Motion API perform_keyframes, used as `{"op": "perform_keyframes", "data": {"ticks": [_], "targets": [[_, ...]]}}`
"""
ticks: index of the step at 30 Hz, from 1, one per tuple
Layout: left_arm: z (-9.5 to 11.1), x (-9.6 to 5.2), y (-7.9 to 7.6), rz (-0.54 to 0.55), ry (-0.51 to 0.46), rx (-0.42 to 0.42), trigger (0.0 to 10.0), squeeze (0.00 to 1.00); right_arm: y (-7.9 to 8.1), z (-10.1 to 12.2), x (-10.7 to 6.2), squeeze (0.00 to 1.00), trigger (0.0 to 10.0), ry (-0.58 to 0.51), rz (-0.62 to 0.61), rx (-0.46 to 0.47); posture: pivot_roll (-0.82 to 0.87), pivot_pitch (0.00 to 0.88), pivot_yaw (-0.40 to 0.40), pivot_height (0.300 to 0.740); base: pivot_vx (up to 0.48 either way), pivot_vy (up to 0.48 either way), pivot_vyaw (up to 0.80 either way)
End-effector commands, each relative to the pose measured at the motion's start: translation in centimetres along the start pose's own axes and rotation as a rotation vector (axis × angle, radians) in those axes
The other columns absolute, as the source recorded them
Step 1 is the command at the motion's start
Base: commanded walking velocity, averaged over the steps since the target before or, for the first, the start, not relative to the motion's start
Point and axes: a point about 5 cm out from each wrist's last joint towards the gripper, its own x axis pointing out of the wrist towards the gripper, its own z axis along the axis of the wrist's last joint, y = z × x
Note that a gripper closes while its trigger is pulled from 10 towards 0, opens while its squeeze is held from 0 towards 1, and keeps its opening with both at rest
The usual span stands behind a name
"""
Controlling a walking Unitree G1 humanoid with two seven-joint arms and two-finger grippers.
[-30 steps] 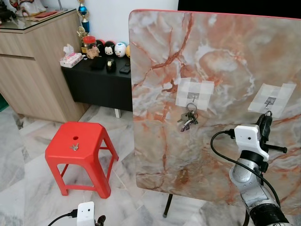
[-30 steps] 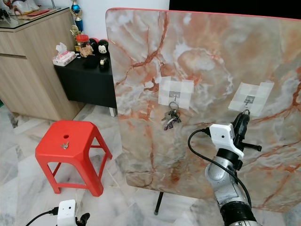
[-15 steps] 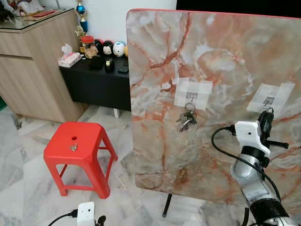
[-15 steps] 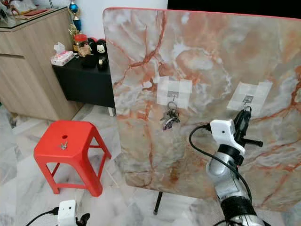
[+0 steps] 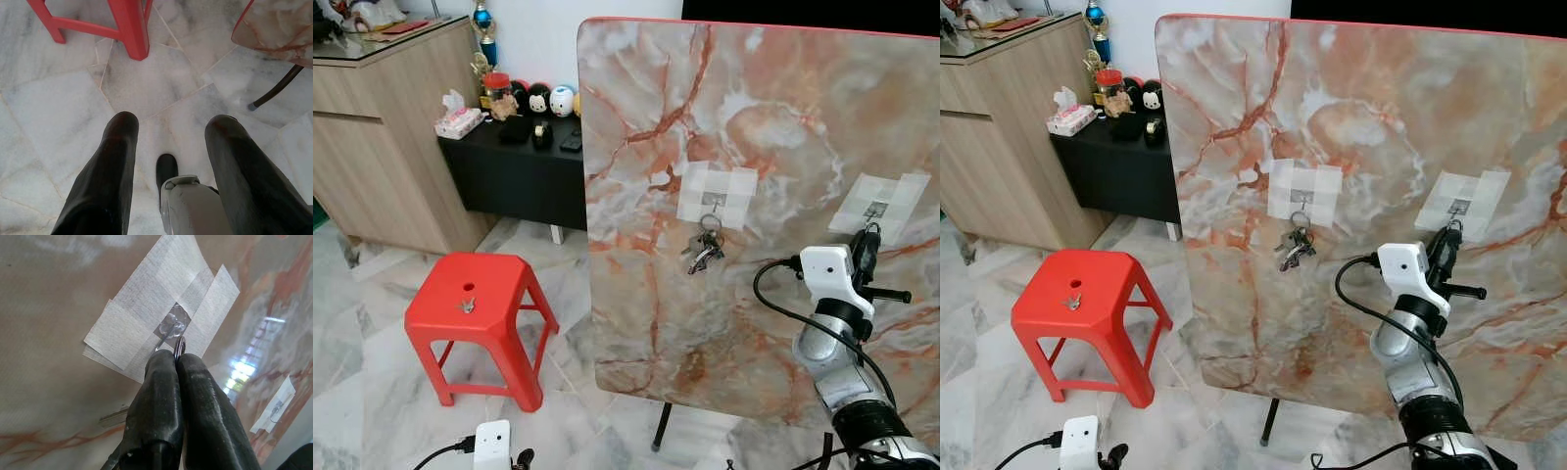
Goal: Hang keys on a hook
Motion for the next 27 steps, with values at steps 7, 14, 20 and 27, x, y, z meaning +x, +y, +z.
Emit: {"op": "perform_keyframes", "data": {"ticks": [7,14,20,27], "targets": [[-0.42,-0.06,-0.05,-0.006,0.026,0.01,10.0,0.0,-0.31,-0.04,0.75,0.0,10.0,0.019,-0.009,-0.001,0.0,0.0,-0.033,0.74,0.0,0.0,0.0],[-0.37,-0.04,-0.08,-0.007,0.026,0.009,10.0,0.0,-0.27,-0.09,0.83,0.0,10.0,0.025,-0.006,-0.003,0.0,0.0,-0.032,0.74,0.0,0.0,0.0],[-0.34,-0.02,-0.14,-0.01,0.026,0.007,10.0,0.0,-0.18,-0.09,0.95,0.0,10.0,0.026,0.006,-0.001,0.0,0.0,-0.032,0.74,0.0,0.0,0.0],[-0.31,-0.02,-0.25,-0.015,0.024,0.007,10.0,0.0,-0.11,0.05,1.0,0.0,10.0,0.02,0.01,0.002,0.0,0.0,-0.032,0.74,0.0,0.0,0.0]]}}
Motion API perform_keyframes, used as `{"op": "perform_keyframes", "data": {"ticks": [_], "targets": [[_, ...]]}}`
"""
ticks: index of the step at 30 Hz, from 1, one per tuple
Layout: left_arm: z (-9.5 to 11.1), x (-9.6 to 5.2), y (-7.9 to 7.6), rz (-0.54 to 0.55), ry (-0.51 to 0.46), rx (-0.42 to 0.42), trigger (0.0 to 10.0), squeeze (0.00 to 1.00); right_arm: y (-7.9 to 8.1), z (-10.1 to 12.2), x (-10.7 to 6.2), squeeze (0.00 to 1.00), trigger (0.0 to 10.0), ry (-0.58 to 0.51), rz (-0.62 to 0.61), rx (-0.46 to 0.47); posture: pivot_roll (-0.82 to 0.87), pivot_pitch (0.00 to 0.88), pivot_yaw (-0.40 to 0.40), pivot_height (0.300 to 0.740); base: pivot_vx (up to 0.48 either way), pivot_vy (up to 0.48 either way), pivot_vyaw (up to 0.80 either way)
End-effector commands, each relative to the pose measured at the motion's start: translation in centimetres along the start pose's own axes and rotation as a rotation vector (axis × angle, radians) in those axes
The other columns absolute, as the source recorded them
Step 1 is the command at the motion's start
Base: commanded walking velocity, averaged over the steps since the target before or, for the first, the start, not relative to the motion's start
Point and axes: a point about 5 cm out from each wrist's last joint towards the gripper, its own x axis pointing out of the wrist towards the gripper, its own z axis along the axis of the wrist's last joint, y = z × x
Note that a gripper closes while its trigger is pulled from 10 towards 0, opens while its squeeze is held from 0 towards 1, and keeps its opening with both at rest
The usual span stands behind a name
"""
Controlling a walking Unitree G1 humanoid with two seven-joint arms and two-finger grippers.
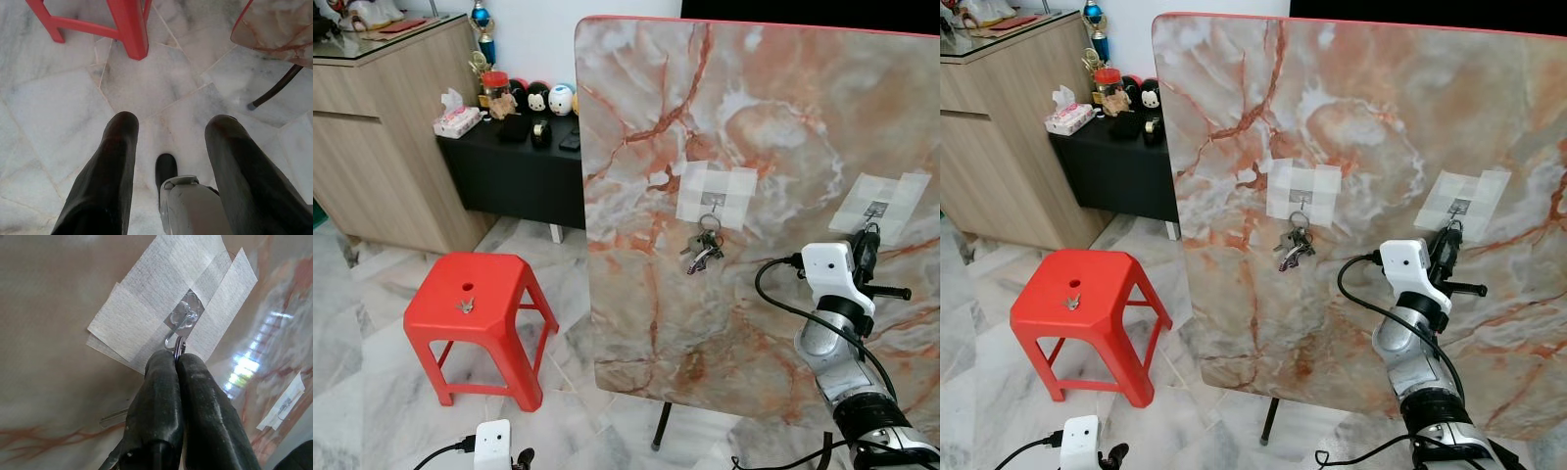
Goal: Hang keys on a hook
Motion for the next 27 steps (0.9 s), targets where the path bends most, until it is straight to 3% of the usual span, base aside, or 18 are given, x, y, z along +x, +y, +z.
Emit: {"op": "perform_keyframes", "data": {"ticks": [1,21,22,23,24,25,26,27], "targets": [[-0.35,-0.03,-0.21,-0.012,0.024,0.009,10.0,0.0,-0.24,0.4,0.54,0.0,10.0,-0.011,-0.006,0.009,0.0,0.0,-0.032,0.74,0.0,0.0,0.0],[-0.28,-0.01,-0.38,-0.019,0.021,0.011,10.0,0.0,0.21,0.23,0.47,0.0,10.0,0.006,0.037,0.018,0.0,0.0,-0.033,0.74,0.0,0.0,0.0],[-0.26,0.0,-0.4,-0.019,0.02,0.011,10.0,0.0,0.21,0.23,0.46,0.2,10.0,0.005,0.038,0.023,0.0,0.0,-0.033,0.74,0.0,0.0,0.0],[-0.24,0.0,-0.41,-0.02,0.019,0.01,10.0,0.0,0.21,0.23,0.45,0.2,10.0,0.005,0.038,0.027,0.0,0.0,-0.033,0.74,0.0,0.0,0.0],[-0.24,0.0,-0.42,-0.02,0.019,0.011,10.0,0.0,0.21,0.22,0.43,0.78,10.0,0.004,0.039,0.03,0.0,0.0,-0.033,0.74,0.0,0.0,0.0],[-0.24,0.0,-0.42,-0.02,0.019,0.011,10.0,0.0,0.21,0.22,0.43,0.78,10.0,0.004,0.039,0.03,0.0,0.0,-0.033,0.74,0.0,0.0,0.0],[-0.23,0.0,-0.42,-0.021,0.019,0.011,10.0,0.0,0.23,0.22,0.39,0.93,10.0,0.003,0.04,0.03,0.0,0.0,-0.033,0.74,0.0,0.0,0.0],[-0.23,0.0,-0.43,-0.022,0.019,0.011,10.0,0.0,0.28,0.21,0.29,1.0,10.0,0.003,0.043,0.033,0.0,0.0,-0.033,0.74,0.0,0.0,0.0]]}}
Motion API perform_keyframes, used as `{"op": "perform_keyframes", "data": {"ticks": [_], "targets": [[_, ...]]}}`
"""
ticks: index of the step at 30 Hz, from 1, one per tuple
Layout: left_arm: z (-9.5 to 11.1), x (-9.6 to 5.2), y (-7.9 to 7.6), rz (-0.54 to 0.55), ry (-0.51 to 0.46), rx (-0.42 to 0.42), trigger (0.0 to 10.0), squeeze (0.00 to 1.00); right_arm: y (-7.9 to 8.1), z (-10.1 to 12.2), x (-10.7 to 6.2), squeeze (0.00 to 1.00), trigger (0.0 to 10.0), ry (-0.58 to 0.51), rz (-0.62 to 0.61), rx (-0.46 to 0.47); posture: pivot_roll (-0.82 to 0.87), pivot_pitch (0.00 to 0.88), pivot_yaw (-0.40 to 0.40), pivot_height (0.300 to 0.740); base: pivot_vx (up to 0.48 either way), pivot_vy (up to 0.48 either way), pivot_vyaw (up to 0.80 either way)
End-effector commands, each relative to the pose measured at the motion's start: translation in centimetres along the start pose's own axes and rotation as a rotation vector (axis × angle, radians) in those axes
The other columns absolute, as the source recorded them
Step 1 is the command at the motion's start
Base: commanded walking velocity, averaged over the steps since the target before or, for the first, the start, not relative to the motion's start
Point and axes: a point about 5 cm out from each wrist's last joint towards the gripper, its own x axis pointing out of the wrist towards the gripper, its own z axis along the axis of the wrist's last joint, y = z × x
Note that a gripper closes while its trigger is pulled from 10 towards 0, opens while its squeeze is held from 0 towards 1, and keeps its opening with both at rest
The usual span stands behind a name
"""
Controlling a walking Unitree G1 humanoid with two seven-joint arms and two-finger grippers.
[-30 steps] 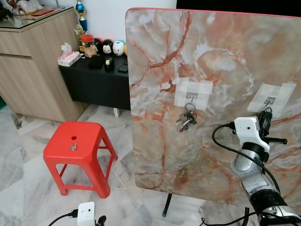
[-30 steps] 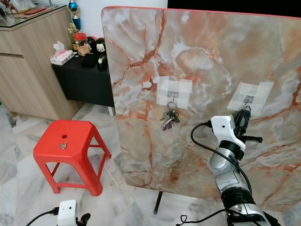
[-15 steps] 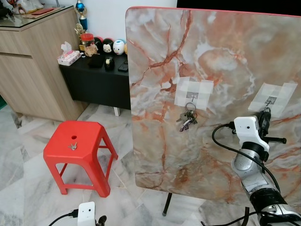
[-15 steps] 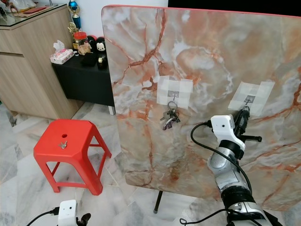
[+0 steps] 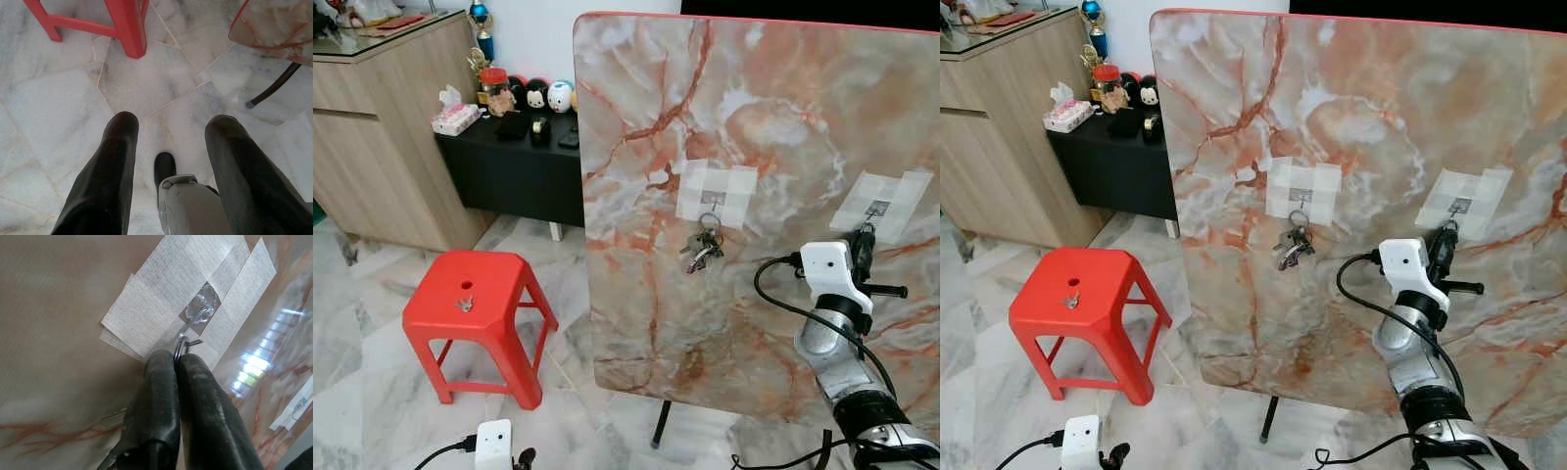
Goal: Hang keys on a hook
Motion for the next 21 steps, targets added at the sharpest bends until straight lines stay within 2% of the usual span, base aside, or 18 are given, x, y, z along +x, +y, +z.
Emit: {"op": "perform_keyframes", "data": {"ticks": [1,6,8,10,11,12,13,14,21], "targets": [[-0.3,0.0,-0.3,-0.017,0.019,0.011,10.0,0.0,0.1,0.3,0.1,1.0,10.0,-0.006,0.008,0.014,0.0,0.0,-0.033,0.74,0.0,0.0,0.0],[-0.3,0.0,-0.3,-0.02,0.022,0.012,10.0,0.0,0.1,0.1,-0.1,1.0,10.0,-0.008,0.014,0.014,0.0,0.0,-0.033,0.74,0.0,0.0,0.0],[-0.3,0.0,-0.3,-0.02,0.023,0.012,10.0,0.0,0.1,0.0,-0.3,0.93,10.0,-0.009,0.018,0.014,0.0,0.0,-0.033,0.74,0.0,0.0,0.0],[-0.3,0.0,-0.3,-0.021,0.023,0.013,10.0,0.0,0.1,-0.1,-0.3,0.93,10.0,-0.009,0.019,0.013,0.0,0.0,-0.033,0.74,0.0,0.0,0.0],[-0.4,0.0,-0.3,-0.021,0.024,0.013,10.0,0.0,0.2,-0.2,-0.5,0.86,10.0,-0.01,0.037,0.026,0.0,0.0,-0.033,0.74,0.0,0.0,0.0],[-0.4,0.0,-0.3,-0.021,0.025,0.013,10.0,0.0,0.4,-0.1,-0.7,0.65,10.0,-0.012,0.061,0.058,0.0,0.0,-0.033,0.74,0.0,0.0,0.0],[-0.4,0.0,-0.3,-0.021,0.025,0.013,10.0,0.0,0.5,-0.1,-0.8,0.65,10.0,-0.013,0.077,0.08,0.0,0.0,-0.033,0.74,0.0,0.0,0.0],[-0.5,-0.1,-0.3,-0.021,0.027,0.014,10.0,0.0,0.9,0.0,-1.3,0.0,10.0,-0.033,0.125,0.101,0.0,0.0,-0.032,0.74,0.0,0.0,0.0],[-0.7,-0.1,-0.3,-0.024,0.035,0.018,10.0,0.0,2.2,-0.4,-3.6,0.0,10.0,-0.039,0.281,0.188,0.0,0.0,-0.032,0.74,0.0,0.0,0.0]]}}
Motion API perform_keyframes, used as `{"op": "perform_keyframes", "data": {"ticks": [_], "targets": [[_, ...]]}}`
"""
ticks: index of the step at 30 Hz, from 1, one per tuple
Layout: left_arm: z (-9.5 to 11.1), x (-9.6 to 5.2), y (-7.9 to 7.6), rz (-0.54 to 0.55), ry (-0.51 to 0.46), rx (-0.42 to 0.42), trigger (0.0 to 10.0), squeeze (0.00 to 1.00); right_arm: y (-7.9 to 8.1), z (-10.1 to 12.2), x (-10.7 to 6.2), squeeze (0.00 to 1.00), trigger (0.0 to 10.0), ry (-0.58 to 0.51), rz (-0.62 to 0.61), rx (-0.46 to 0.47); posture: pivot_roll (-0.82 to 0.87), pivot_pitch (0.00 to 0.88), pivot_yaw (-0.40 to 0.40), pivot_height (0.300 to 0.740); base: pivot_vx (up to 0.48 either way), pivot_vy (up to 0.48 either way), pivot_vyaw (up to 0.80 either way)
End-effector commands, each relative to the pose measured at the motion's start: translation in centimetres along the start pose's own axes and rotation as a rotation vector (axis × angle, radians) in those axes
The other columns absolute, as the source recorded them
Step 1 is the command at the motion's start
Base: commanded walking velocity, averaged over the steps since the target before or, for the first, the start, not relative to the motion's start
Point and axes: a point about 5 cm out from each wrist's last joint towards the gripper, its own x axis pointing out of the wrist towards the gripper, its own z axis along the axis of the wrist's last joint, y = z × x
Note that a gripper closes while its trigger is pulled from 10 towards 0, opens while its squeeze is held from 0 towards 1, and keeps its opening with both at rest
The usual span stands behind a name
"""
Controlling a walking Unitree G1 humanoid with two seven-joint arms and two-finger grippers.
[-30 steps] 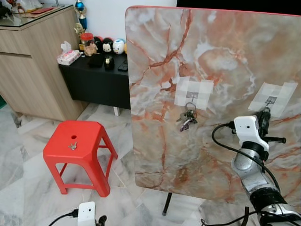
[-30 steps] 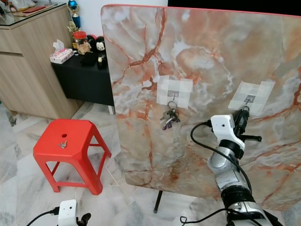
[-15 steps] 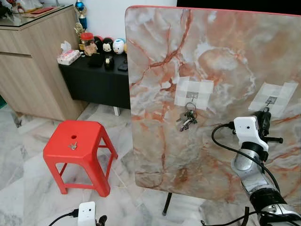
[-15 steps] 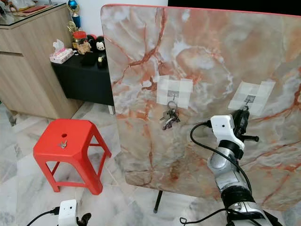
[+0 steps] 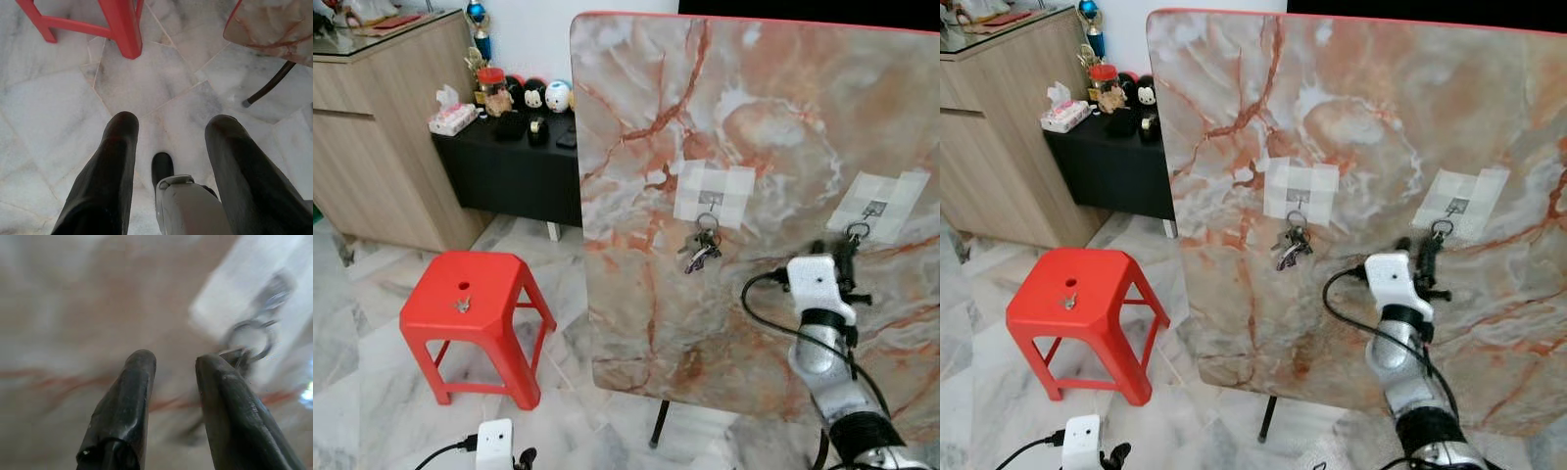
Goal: Hang keys on a hook
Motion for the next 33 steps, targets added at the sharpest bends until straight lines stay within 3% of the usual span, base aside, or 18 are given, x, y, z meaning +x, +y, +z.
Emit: {"op": "perform_keyframes", "data": {"ticks": [1,3,4,6,7,9,10,12,13,14,19,21,23,25,26,27,31,33], "targets": [[-0.7,-0.1,-0.2,-0.013,0.035,0.014,10.0,0.0,0.7,-0.1,-0.7,0.0,10.0,-0.001,0.068,0.044,0.0,0.0,-0.032,0.74,0.0,0.0,0.0],[-0.7,-0.2,-0.2,-0.014,0.037,0.016,10.0,0.0,2.0,-1.1,-2.1,0.0,10.0,0.069,0.177,0.146,-0.01,0.0,-0.034,0.74,0.0,0.0,0.0],[-0.7,-0.2,-0.2,-0.014,0.037,0.016,10.0,0.0,2.0,-1.1,-2.1,0.0,10.0,0.069,0.177,0.146,-0.01,0.0,-0.034,0.74,0.0,0.0,0.0],[-0.7,-0.1,-0.2,-0.015,0.037,0.017,10.0,0.0,2.7,-3.6,-3.6,0.0,10.0,0.236,0.235,0.205,0.0,0.0,-0.035,0.74,0.0,0.0,0.0],[-0.7,-0.1,-0.2,-0.015,0.037,0.017,10.0,0.0,2.7,-3.6,-3.6,0.0,10.0,0.236,0.235,0.205,0.0,0.0,-0.035,0.74,0.0,0.0,0.0],[-0.7,-0.1,-0.2,-0.014,0.036,0.018,10.0,0.0,2.7,-5.6,-4.7,0.0,10.0,0.381,0.239,0.243,0.0,0.0,-0.036,0.74,0.0,0.0,0.0],[-0.7,-0.1,-0.2,-0.014,0.036,0.018,10.0,0.0,2.7,-5.6,-4.7,0.0,10.0,0.381,0.239,0.243,0.0,0.0,-0.036,0.74,0.0,0.0,0.0],[-0.6,-0.1,-0.1,-0.011,0.036,0.018,10.0,0.0,2.7,-8.0,-6.3,0.0,10.0,0.563,0.244,0.33,0.0,0.0,-0.035,0.74,0.0,0.0,0.0],[-0.6,-0.1,-0.1,-0.011,0.036,0.018,10.0,0.0,2.7,-8.0,-6.3,0.0,10.0,0.563,0.244,0.33,0.0,0.0,-0.035,0.74,0.0,0.0,0.0],[-0.6,-0.1,0.0,-0.01,0.035,0.02,10.0,0.0,2.6,-9.5,-7.6,0.0,10.0,0.68,0.247,0.361,-0.01,0.0,-0.033,0.74,0.0,0.0,0.0],[-0.5,-0.1,0.1,-0.015,0.041,0.032,10.0,0.0,3.5,-10.5,-9.9,0.0,10.0,0.744,0.36,0.426,-0.03,0.0,-0.021,0.74,0.0,0.0,0.0],[-0.5,0.0,-0.1,-0.027,0.049,0.057,10.0,0.0,4.1,-11.0,-11.1,0.0,10.0,0.778,0.441,0.38,-0.02,0.0,-0.015,0.74,0.0,0.0,0.0],[-0.5,0.0,-0.1,-0.03,0.051,0.067,10.0,0.0,4.2,-11.2,-11.5,0.0,10.0,0.801,0.443,0.391,-0.02,0.0,-0.014,0.74,0.0,0.0,0.0],[-0.4,0.0,-0.3,-0.035,0.045,0.08,10.0,0.0,4.3,-12.2,-13.4,0.0,10.0,0.897,0.451,0.378,-0.02,0.0,-0.013,0.74,0.0,0.0,0.0],[-0.4,0.0,-0.3,-0.033,0.042,0.079,10.0,0.0,4.3,-12.6,-14.1,0.0,10.0,0.933,0.462,0.358,-0.02,0.0,-0.013,0.74,0.0,0.0,0.0],[-0.4,0.0,-0.3,-0.026,0.039,0.078,10.0,0.0,4.2,-13.2,-15.5,0.0,10.0,0.955,0.512,0.266,-0.01,0.0,-0.011,0.74,0.0,0.0,0.0],[-0.4,0.0,-0.3,-0.025,0.041,0.085,10.0,0.0,4.1,-13.6,-16.3,0.0,10.0,0.99,0.485,0.286,-0.01,0.0,-0.007,0.74,0.0,0.0,0.0],[-0.5,0.0,-0.3,-0.024,0.051,0.087,10.0,0.0,4.4,-13.4,-16.5,0.0,10.0,0.968,0.531,0.276,-0.02,0.0,-0.005,0.74,0.0,0.0,0.0]]}}
